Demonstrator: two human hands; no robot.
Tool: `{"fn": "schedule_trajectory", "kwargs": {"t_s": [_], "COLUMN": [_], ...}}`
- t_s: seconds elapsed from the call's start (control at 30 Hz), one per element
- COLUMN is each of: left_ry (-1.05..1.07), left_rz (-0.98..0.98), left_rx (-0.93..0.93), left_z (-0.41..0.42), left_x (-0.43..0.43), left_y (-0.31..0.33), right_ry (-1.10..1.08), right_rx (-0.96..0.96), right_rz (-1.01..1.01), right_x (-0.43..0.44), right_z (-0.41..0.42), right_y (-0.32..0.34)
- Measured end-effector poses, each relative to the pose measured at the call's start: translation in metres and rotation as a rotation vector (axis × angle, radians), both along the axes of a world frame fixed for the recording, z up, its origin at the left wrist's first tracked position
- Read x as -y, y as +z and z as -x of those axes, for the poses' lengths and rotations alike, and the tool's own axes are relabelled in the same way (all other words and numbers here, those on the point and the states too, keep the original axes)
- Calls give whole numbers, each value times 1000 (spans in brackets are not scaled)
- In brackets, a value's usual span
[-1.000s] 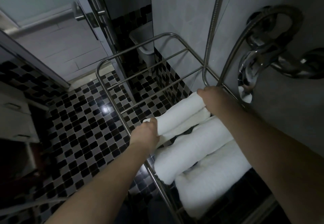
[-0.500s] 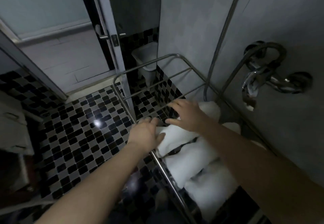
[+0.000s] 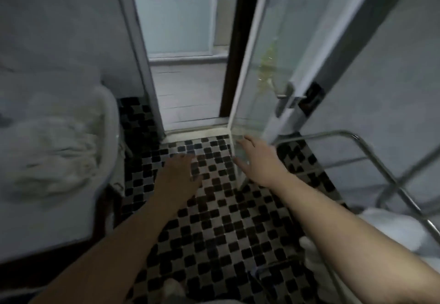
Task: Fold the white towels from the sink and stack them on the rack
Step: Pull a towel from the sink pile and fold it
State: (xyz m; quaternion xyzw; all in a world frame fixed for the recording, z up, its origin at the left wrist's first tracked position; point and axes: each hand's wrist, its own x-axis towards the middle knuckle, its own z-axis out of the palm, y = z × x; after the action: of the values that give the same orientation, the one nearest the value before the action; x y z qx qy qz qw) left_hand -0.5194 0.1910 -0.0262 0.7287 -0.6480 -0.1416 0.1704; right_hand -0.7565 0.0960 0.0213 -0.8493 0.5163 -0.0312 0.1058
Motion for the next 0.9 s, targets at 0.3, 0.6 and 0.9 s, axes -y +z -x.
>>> {"fn": "schedule_trajectory", "kwargs": {"t_s": [0.3, 0.6, 0.9], "left_ry": [377, 718, 1092], "left_rz": [-55, -89, -183], "left_rx": [-57, -142, -249], "left_z": [-180, -276, -335], "left_x": [-48, -80, -64], "left_y": [7, -6, -24], "right_ry": [308, 672, 911], "right_rx": [36, 1, -172], "right_rz": [-33, -136, -338], "right_x": [12, 30, 74], "right_z": [-217, -386, -518], "right_y": [4, -18, -76]}}
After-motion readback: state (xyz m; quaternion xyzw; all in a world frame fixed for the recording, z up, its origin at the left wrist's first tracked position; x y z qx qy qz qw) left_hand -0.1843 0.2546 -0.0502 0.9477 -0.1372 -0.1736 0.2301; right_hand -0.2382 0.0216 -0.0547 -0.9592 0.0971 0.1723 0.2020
